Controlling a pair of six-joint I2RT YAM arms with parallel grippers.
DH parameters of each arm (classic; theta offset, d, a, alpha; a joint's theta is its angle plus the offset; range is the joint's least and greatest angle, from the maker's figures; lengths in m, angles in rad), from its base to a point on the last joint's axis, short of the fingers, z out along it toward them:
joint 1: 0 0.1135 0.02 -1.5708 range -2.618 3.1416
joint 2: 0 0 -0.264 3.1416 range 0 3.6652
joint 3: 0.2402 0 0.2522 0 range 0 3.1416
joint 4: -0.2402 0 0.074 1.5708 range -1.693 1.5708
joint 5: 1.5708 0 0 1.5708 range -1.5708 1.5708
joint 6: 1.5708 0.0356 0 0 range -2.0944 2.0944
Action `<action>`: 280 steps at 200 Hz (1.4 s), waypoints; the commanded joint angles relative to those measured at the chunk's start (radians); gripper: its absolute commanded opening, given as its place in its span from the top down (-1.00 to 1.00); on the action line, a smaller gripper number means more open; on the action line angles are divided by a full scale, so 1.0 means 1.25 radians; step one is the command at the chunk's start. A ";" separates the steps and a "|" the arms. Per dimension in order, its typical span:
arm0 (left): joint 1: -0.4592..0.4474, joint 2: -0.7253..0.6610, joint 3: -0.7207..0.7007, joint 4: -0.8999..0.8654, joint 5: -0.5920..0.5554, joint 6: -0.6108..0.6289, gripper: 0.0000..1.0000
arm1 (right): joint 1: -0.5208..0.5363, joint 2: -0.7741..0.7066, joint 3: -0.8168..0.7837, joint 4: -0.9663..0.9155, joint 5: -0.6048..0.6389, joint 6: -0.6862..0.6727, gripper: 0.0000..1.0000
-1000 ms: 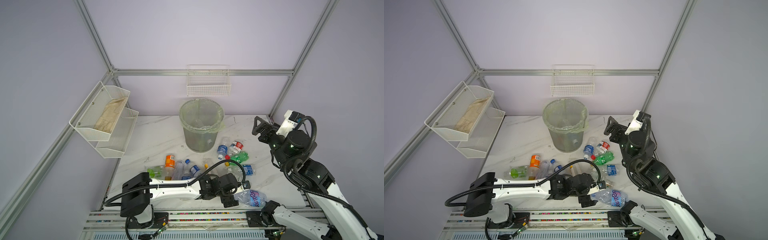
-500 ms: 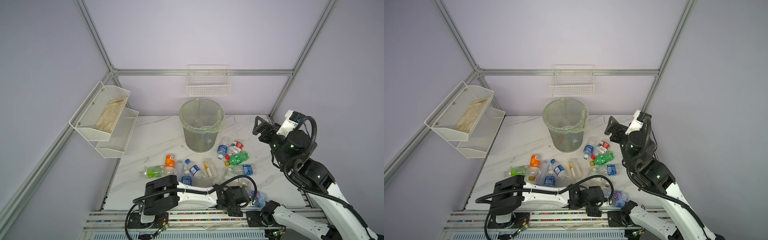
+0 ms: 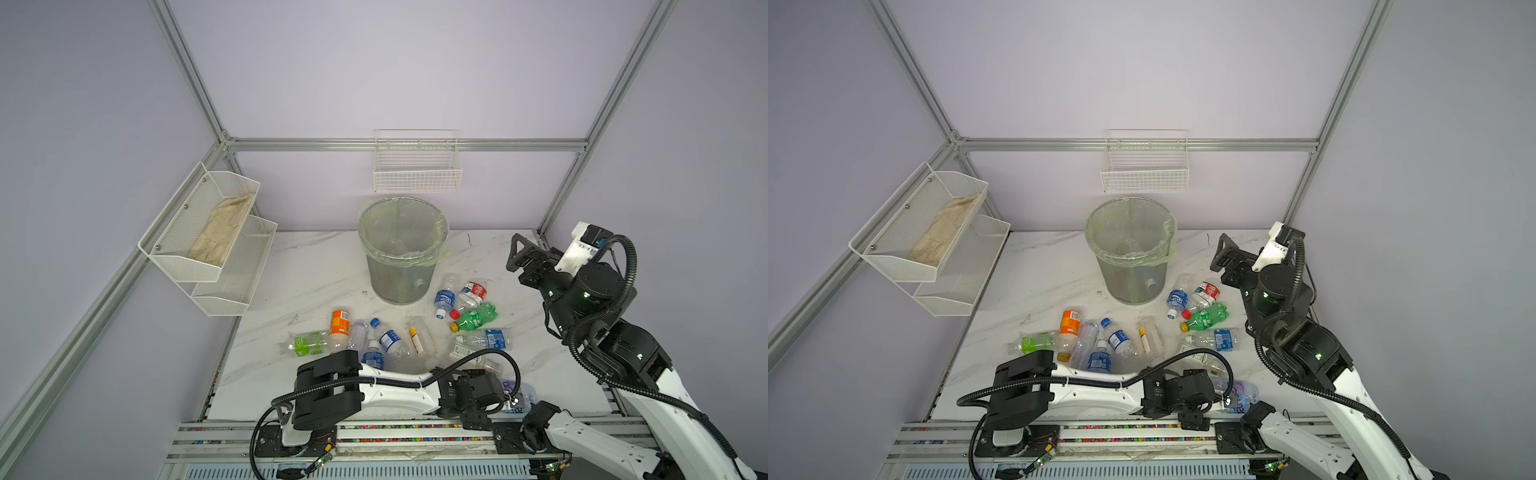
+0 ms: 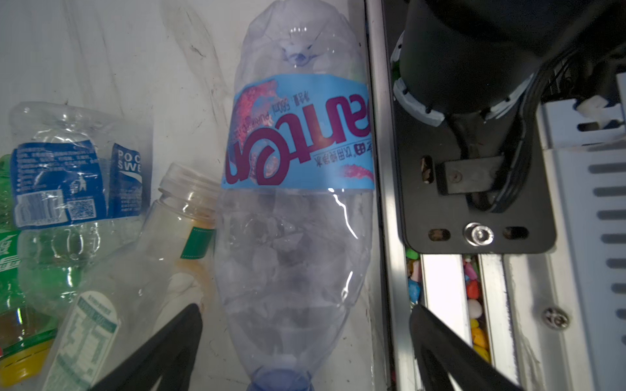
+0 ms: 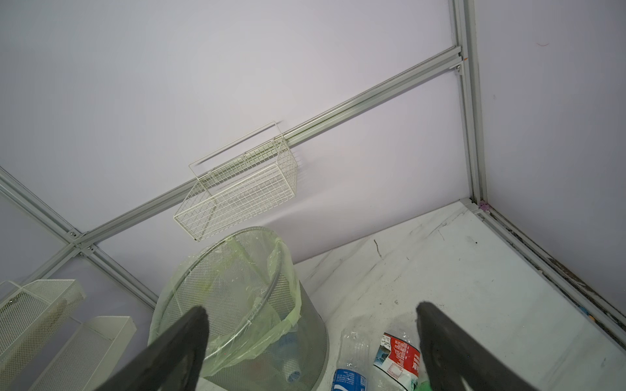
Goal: Throw the plastic bottles in the bin
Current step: Pick up the plastic bottle from the bottom-right of the table.
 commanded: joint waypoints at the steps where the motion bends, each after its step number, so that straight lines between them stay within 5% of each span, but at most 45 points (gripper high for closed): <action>1: -0.004 0.018 0.087 0.002 -0.024 0.023 -0.91 | -0.003 -0.013 -0.011 -0.001 0.005 -0.004 -0.95; 133: 0.020 0.132 0.185 -0.050 -0.013 0.067 -0.84 | -0.003 -0.034 -0.036 0.000 0.016 -0.009 -0.95; 193: 0.036 0.119 0.165 -0.051 -0.013 0.059 -0.27 | -0.003 -0.037 -0.038 0.001 0.017 -0.005 -0.95; 280: 0.099 0.050 0.098 -0.051 -0.020 0.019 -0.01 | -0.003 -0.036 -0.026 0.000 0.012 -0.013 -0.95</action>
